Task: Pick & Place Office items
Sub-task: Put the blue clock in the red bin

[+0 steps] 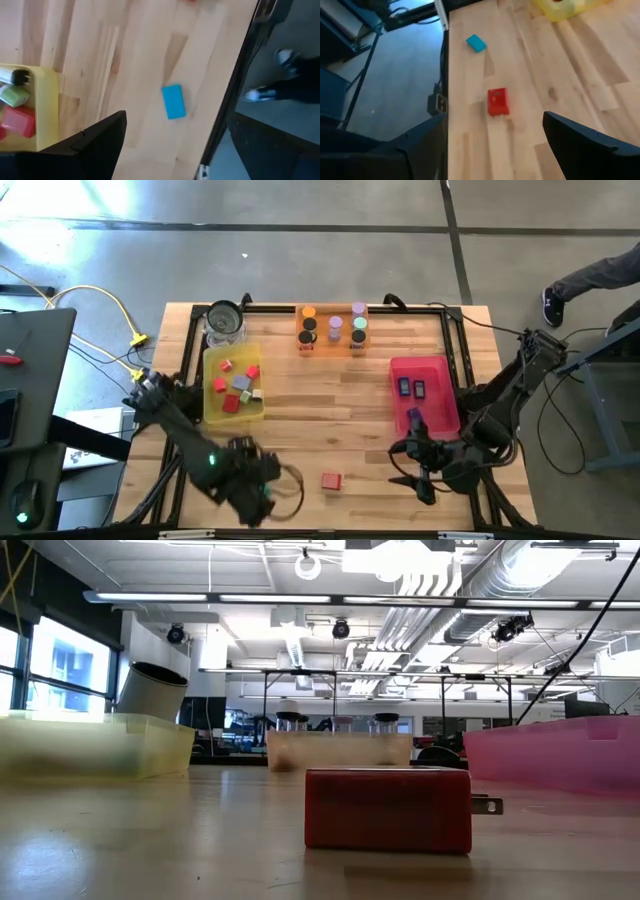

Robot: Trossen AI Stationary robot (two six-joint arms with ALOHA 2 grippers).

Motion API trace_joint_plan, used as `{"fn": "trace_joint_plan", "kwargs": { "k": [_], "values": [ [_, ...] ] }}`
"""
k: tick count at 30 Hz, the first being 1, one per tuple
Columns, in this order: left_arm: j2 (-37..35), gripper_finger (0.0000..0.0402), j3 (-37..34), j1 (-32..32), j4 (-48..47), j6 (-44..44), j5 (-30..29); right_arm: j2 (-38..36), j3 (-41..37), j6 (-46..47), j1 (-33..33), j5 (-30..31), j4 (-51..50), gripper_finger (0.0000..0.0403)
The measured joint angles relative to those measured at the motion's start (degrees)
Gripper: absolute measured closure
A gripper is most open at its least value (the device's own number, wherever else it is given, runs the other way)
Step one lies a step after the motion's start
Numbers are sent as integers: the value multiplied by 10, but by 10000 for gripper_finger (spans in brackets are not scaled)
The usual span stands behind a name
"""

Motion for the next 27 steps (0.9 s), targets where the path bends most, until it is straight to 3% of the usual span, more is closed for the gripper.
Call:
{"fn": "trace_joint_plan", "kwargs": {
  "k": [11,21,27],
  "values": [
    [106,66,-65,-59,25,45,-23,3,0,14,25,7,33,86],
    [115,66,-112,-60,145,50,-26,2,0,18,35,6,63,86],
    [115,67,-173,-60,190,40,32,2,0,29,36,7,64,86]
  ]
}}
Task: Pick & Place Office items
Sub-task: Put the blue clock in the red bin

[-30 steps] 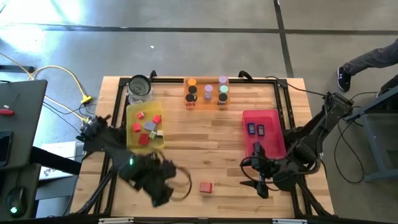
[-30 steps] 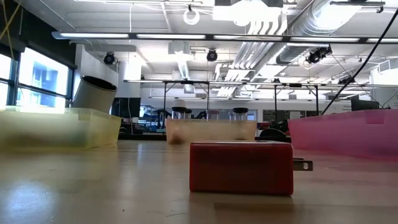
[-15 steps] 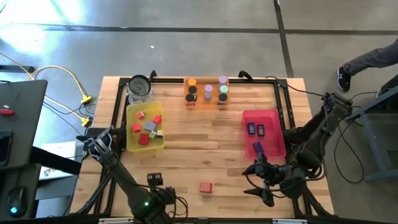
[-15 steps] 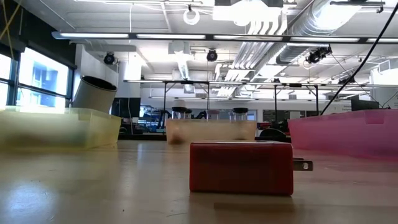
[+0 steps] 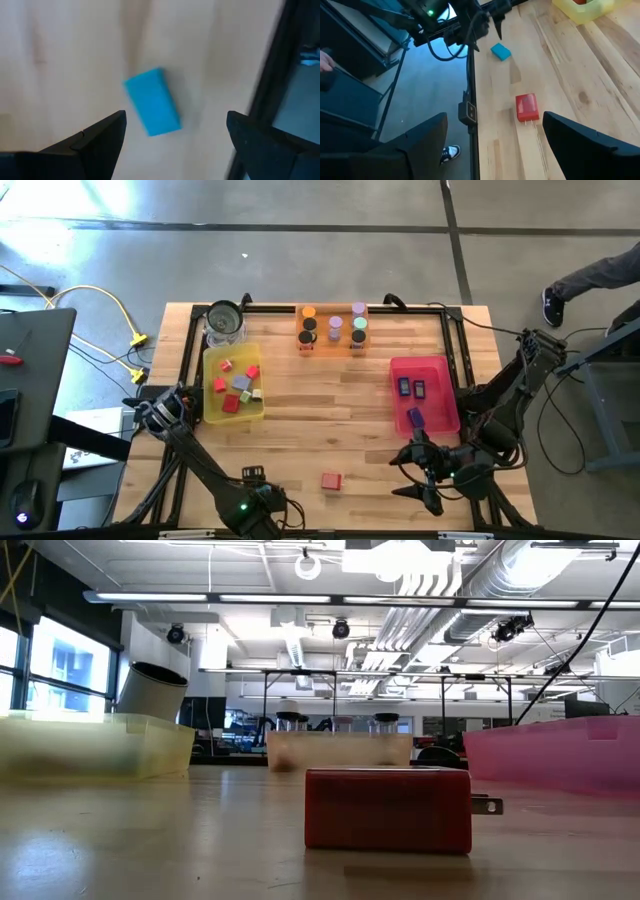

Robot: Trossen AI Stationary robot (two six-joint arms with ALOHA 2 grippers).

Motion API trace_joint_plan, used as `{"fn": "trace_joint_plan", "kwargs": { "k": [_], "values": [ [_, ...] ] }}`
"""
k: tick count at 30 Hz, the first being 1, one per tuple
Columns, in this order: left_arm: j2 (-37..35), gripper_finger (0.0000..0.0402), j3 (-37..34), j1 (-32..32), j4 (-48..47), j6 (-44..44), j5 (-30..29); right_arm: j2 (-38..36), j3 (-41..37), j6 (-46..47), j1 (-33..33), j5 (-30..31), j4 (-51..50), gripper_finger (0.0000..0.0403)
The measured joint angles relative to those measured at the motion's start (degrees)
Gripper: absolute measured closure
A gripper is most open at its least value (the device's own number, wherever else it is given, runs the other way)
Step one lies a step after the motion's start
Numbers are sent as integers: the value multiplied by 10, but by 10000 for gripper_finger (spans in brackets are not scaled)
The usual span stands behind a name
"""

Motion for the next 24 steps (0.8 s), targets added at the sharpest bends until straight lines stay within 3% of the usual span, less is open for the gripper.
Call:
{"fn": "trace_joint_plan", "kwargs": {
  "k": [3,13,24],
  "values": [
    [0,73,-24,-1,44,2,28,0,0,0,1,-1,0,86],
    [0,79,-56,-1,36,19,2,0,0,0,3,2,8,86],
    [0,79,-104,0,63,33,-16,0,0,0,1,48,9,86]
  ]
}}
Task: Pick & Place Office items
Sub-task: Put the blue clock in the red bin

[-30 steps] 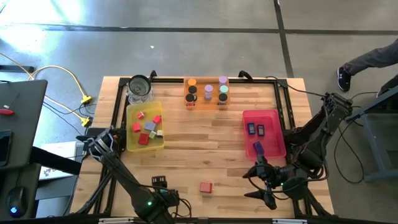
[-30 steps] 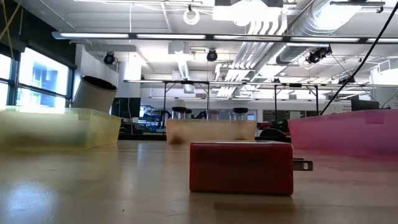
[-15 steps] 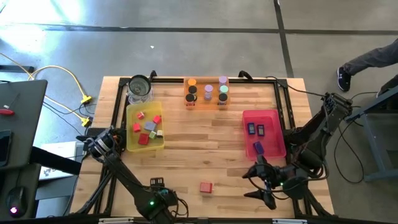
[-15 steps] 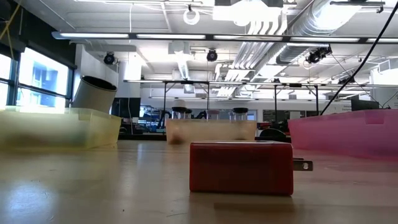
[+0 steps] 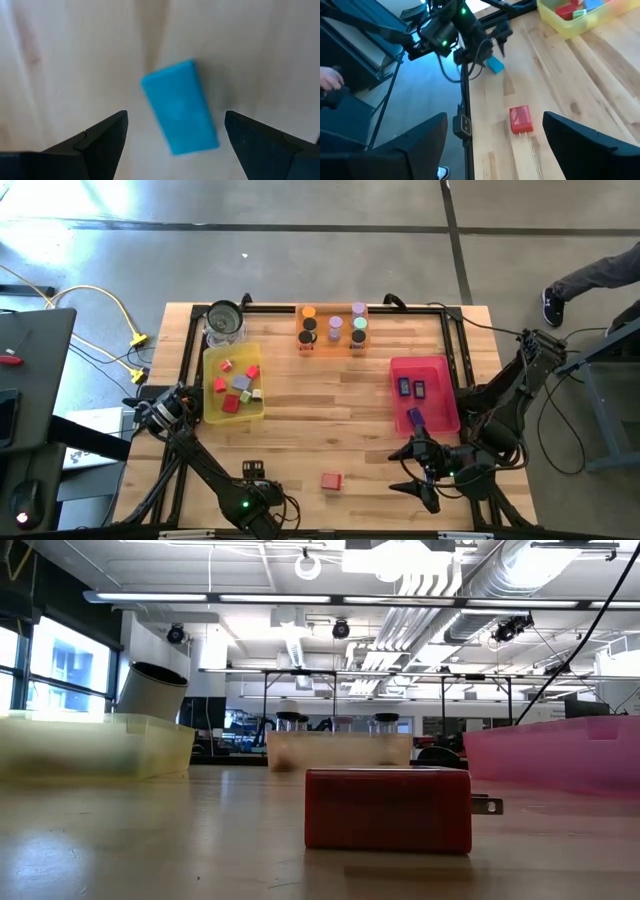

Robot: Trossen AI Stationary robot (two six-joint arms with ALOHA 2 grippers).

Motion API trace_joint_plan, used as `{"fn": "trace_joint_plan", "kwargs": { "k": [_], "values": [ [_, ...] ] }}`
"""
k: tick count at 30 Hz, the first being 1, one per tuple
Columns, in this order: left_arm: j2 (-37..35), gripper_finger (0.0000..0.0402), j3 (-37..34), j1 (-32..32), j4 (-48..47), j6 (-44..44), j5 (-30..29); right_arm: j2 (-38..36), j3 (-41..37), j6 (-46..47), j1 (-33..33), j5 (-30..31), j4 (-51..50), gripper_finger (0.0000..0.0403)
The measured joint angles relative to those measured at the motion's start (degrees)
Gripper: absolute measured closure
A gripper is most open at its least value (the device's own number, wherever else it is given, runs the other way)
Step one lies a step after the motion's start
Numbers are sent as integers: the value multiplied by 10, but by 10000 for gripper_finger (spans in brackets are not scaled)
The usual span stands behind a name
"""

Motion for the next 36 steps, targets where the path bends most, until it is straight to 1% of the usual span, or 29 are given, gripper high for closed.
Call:
{"fn": "trace_joint_plan", "kwargs": {
  "k": [6,11,16,20,32,36],
  "values": [
    [-2,79,-35,3,70,16,25,0,0,0,-5,17,2,86],
    [-4,79,-48,10,78,-1,29,0,0,0,-5,16,5,86],
    [-3,89,-50,25,78,-11,54,0,0,0,-5,16,5,86],
    [-2,115,-50,38,80,-7,73,0,0,0,-5,15,5,86],
    [-2,228,-51,47,93,-71,69,0,0,0,15,8,4,86],
    [-2,253,-51,50,93,-85,73,0,0,0,26,8,4,86]
  ]
}}
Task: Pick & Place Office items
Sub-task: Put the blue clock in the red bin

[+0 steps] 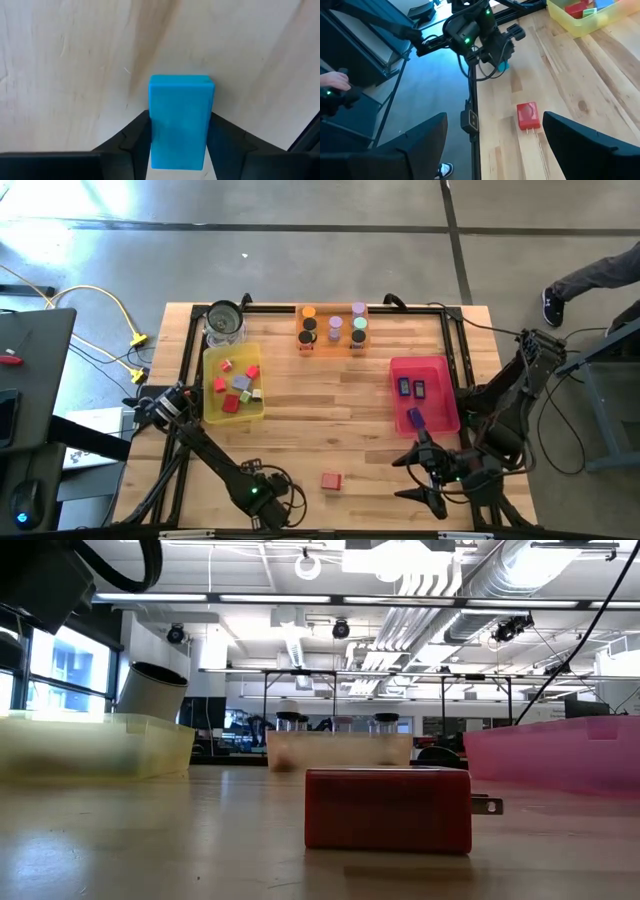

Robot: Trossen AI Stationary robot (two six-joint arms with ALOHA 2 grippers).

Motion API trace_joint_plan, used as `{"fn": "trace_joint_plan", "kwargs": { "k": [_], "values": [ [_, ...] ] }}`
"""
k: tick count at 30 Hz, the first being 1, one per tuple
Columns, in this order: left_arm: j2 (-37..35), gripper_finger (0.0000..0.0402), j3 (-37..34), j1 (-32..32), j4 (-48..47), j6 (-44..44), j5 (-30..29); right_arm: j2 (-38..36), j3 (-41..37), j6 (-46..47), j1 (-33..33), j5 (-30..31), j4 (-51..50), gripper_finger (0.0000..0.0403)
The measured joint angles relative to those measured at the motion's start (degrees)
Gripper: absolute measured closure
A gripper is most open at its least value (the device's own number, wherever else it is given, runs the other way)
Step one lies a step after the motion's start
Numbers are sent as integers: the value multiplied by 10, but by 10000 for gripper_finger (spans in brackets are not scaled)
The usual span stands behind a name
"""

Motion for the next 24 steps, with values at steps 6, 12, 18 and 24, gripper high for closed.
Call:
{"fn": "trace_joint_plan", "kwargs": {
  "k": [6,12,18,24],
  "values": [
    [-22,248,-3,9,4,-39,-32,0,0,21,13,-2,1,86],
    [-93,245,-3,19,3,-59,-107,0,0,30,20,-5,32,86],
    [-206,245,-3,33,53,-11,-255,0,0,-3,18,-13,64,86],
    [-306,245,-1,51,230,183,-383,0,0,-58,-12,1,102,86]
  ]
}}
